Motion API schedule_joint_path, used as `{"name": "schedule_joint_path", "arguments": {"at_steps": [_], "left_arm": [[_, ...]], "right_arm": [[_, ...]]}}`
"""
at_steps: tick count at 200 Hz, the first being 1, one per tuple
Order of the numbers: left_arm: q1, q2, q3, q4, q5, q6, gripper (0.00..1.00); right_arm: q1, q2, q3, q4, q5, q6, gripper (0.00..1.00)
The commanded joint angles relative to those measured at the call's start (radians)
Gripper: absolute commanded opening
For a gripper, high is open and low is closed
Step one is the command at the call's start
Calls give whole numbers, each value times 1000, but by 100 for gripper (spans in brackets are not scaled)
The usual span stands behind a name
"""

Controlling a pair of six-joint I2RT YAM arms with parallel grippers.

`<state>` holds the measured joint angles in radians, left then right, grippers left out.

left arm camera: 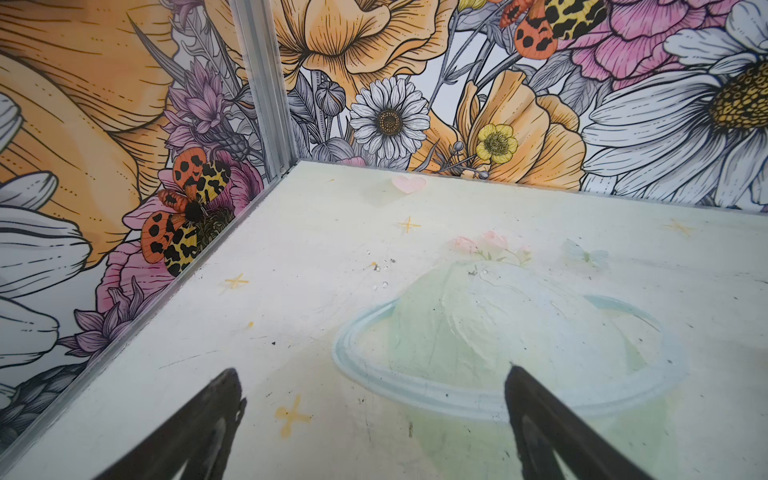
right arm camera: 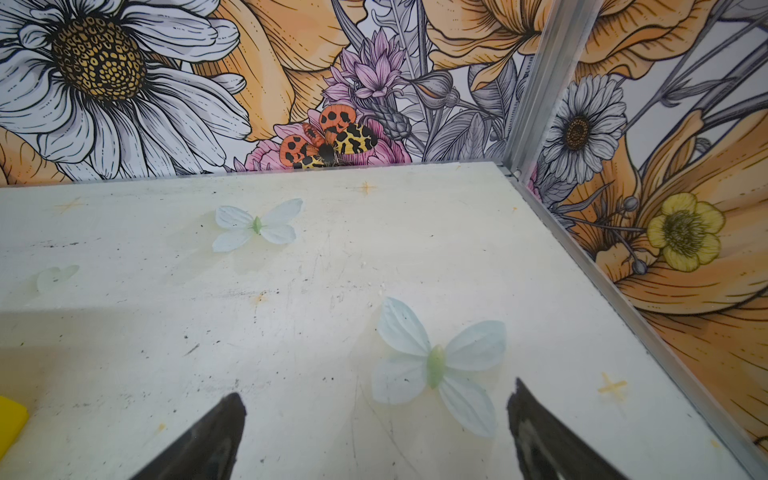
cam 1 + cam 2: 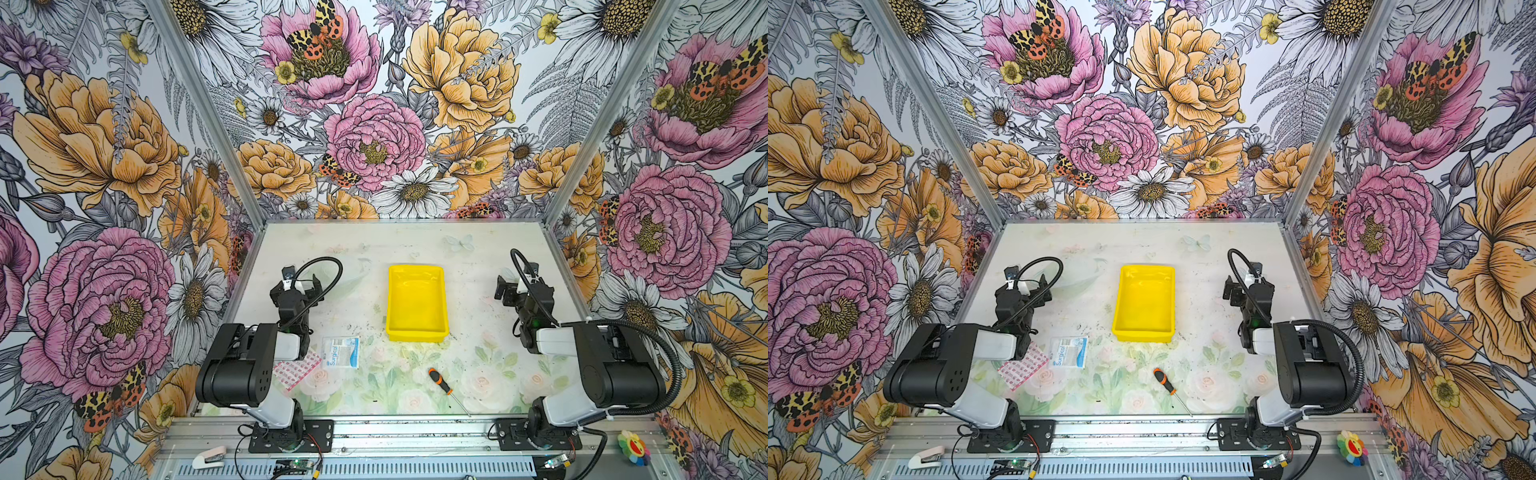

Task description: Put the screwdriver in the bin

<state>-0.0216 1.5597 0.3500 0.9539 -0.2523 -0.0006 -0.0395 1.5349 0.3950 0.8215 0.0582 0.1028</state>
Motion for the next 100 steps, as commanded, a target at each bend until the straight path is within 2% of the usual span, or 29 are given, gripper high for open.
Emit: {"name": "schedule_joint_path", "arguments": {"at_steps": [1,100], "left_arm": [[11,-8,17,9,23,-10,99],[8,-16,11,13,13,-10,99]], "right_arm": [[7,-2,-1,34,11,-13,100],[11,-12,-1,27,28,-16,100]]}}
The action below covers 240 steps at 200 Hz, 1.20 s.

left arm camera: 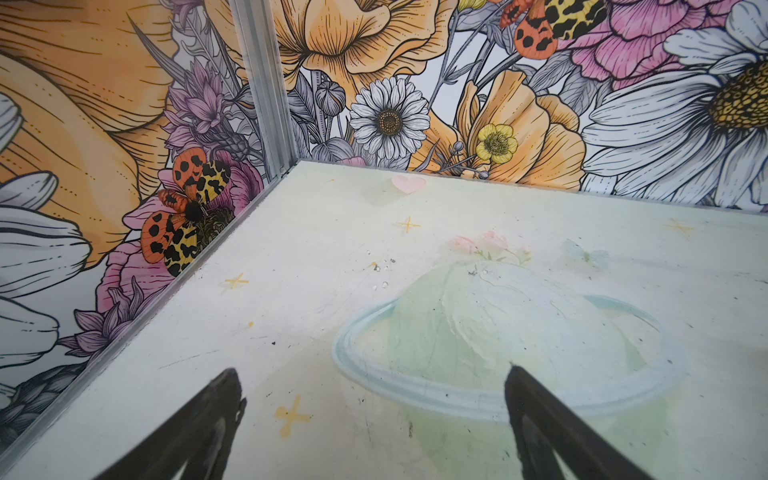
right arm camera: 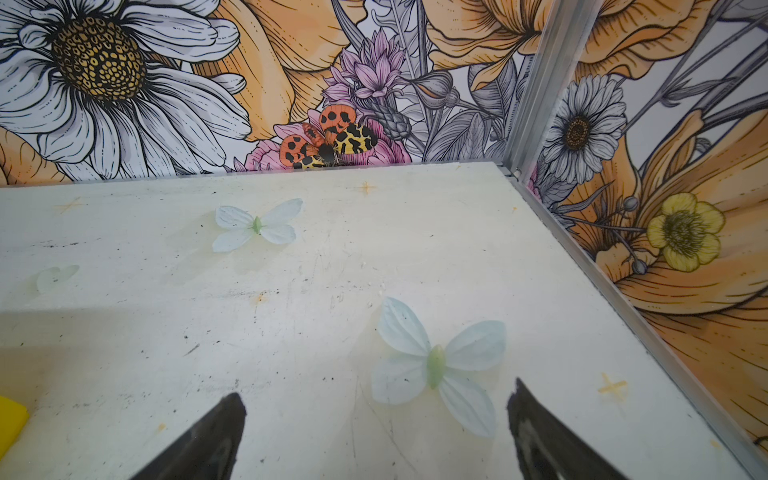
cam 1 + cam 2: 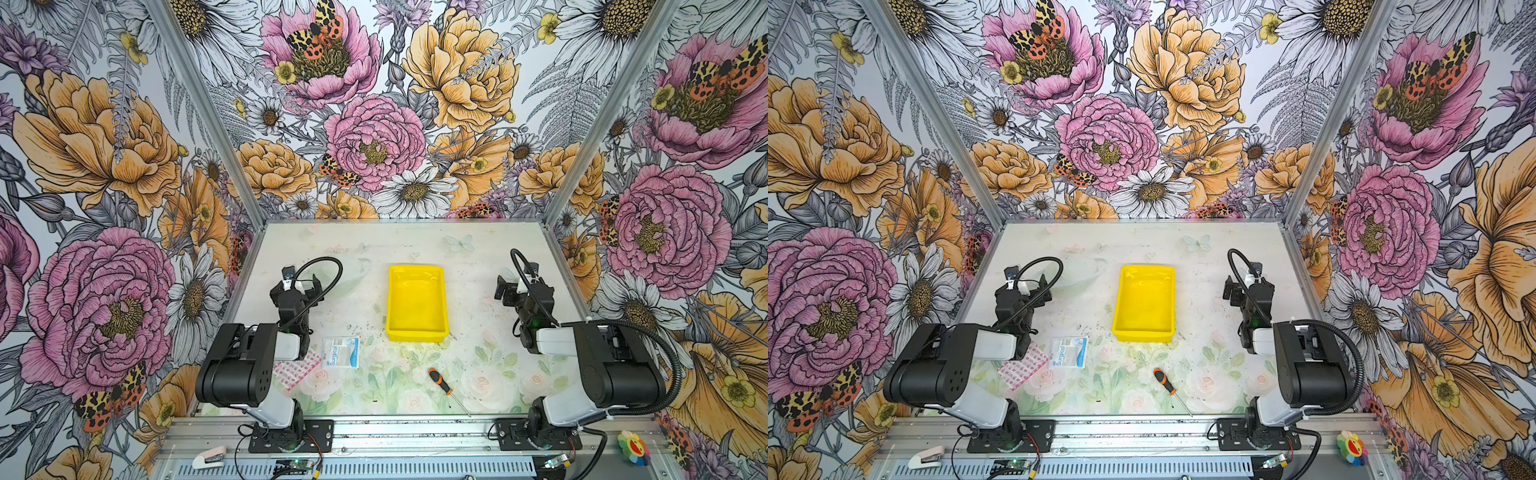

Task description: Put the screwdriver in the bin

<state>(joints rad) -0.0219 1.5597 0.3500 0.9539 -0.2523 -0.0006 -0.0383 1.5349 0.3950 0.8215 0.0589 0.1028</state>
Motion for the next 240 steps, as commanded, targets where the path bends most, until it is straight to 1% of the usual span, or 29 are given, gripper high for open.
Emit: {"name": "schedule_joint_path", "arguments": {"at_steps": [1,18,30,42,55,69,71,76,97,115,133,146,165,185,210,240], "left_arm": [[9,-17,10,13,12,-10,99],[5,-57,8,-16,-10,-16,99],[5,-106,13,-75,-14,-16,99],[6,-170,33,-186,-13,-22,99],[7,-243,73,-347,4,-25,99],[11,-318,96,-466,36,-50,99],[11,-329,97,-477,60,-53,99],[10,-355,100,-514,79,-69,99],[8,-450,135,-698,96,-148,99],[4,-515,161,-843,114,-217,99],[-10,-570,180,-948,164,-261,99],[-43,-603,197,-1020,176,-272,99],[-122,-646,223,-1094,175,-256,99],[-191,-678,237,-1145,205,-239,99],[-246,-716,238,-1169,259,-239,99],[-285,-737,237,-1175,355,-232,99]], "right_arm": [[9,-14,-1,25,29,-15,99],[14,-62,12,-38,32,-17,99],[17,-98,21,-88,20,-23,99],[23,-133,29,-139,12,-29,99],[34,-177,44,-215,19,-29,99],[57,-220,84,-351,56,-29,99],[60,-228,93,-374,65,-27,99],[70,-241,112,-427,86,-20,100],[98,-280,192,-650,142,45,99],[122,-303,260,-826,160,111,99],[144,-321,315,-971,131,171,99],[178,-338,343,-1054,116,205,99],[252,-358,370,-1178,126,227,99],[331,-387,362,-1235,119,255,99],[427,-447,328,-1262,103,286,99],[504,-505,294,-1304,60,332,99]]}}
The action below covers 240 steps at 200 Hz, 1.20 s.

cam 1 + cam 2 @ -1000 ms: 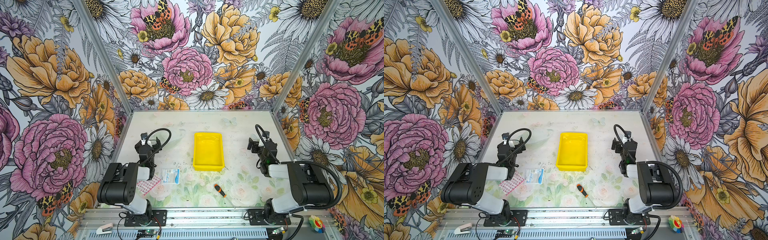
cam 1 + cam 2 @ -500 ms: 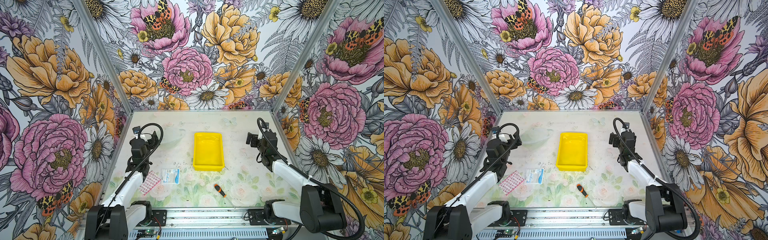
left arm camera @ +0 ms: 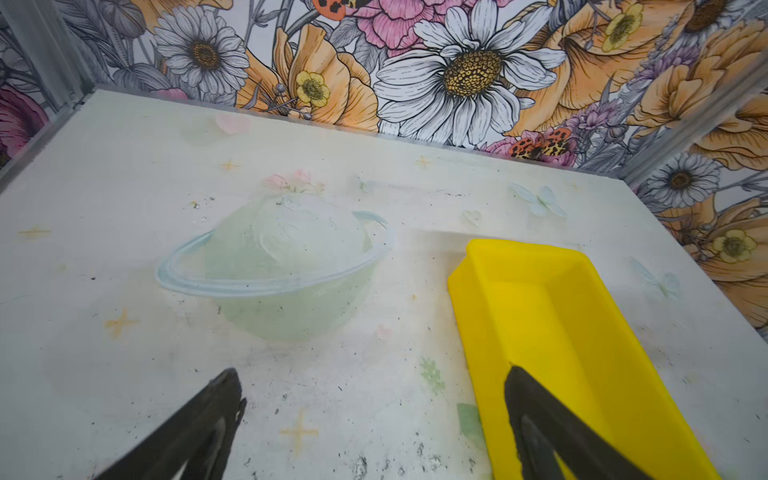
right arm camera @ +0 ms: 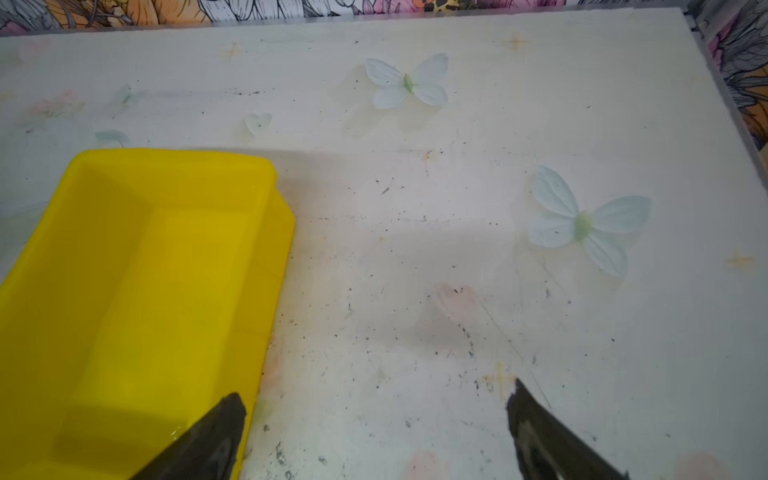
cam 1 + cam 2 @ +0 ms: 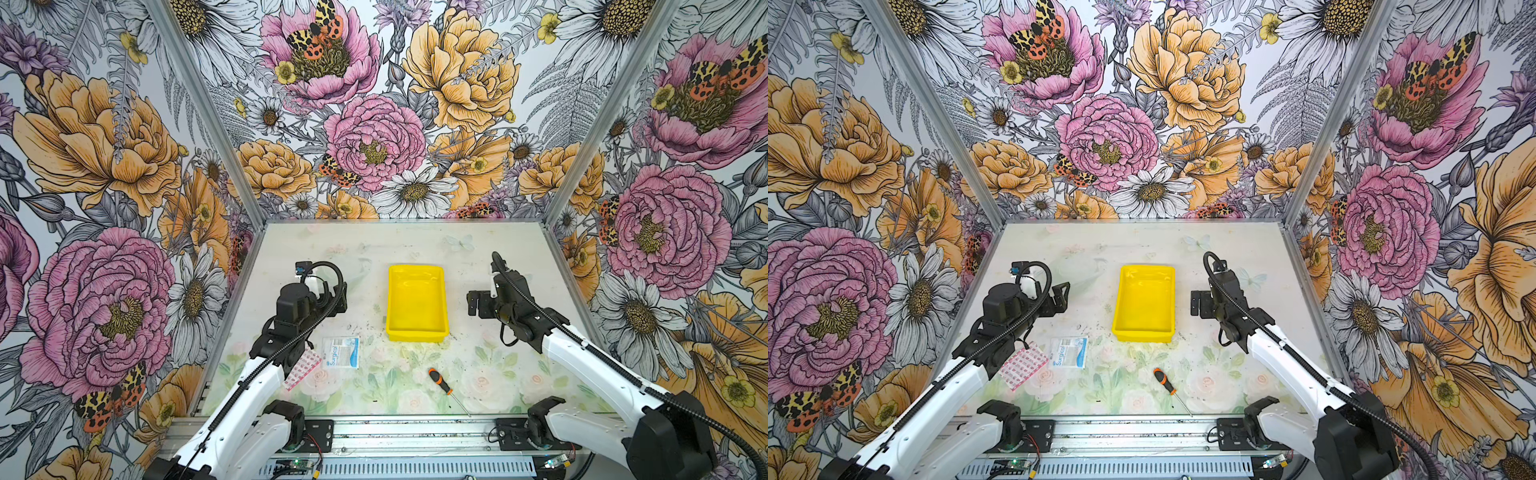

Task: Put the screwdriver in the bin
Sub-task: 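Move the right gripper toward the orange-handled screwdriver while the left arm lifts slightly, then lower the right gripper over the screwdriver handle and close on it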

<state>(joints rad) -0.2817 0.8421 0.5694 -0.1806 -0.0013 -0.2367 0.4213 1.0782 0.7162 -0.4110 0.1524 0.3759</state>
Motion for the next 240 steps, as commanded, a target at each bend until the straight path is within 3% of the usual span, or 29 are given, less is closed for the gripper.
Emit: {"name": "schedule_joint_path", "arguments": {"at_steps": [1,49,96,156,240], "left_arm": [[-27,-20,18,-40,105,5,99],[-82,-40,7,-33,129,16,99],[-102,-40,4,-18,138,22,99],[-128,-75,-3,-31,114,28,99],[-154,-91,-5,-45,94,21,99]], "right_arm": [[48,-51,-28,-72,-35,59,99],[186,-164,-88,-88,-83,93,99],[350,-182,-118,-115,-59,157,99],[550,-148,-160,-112,20,242,96],[692,-29,-193,-103,50,271,92]]}}
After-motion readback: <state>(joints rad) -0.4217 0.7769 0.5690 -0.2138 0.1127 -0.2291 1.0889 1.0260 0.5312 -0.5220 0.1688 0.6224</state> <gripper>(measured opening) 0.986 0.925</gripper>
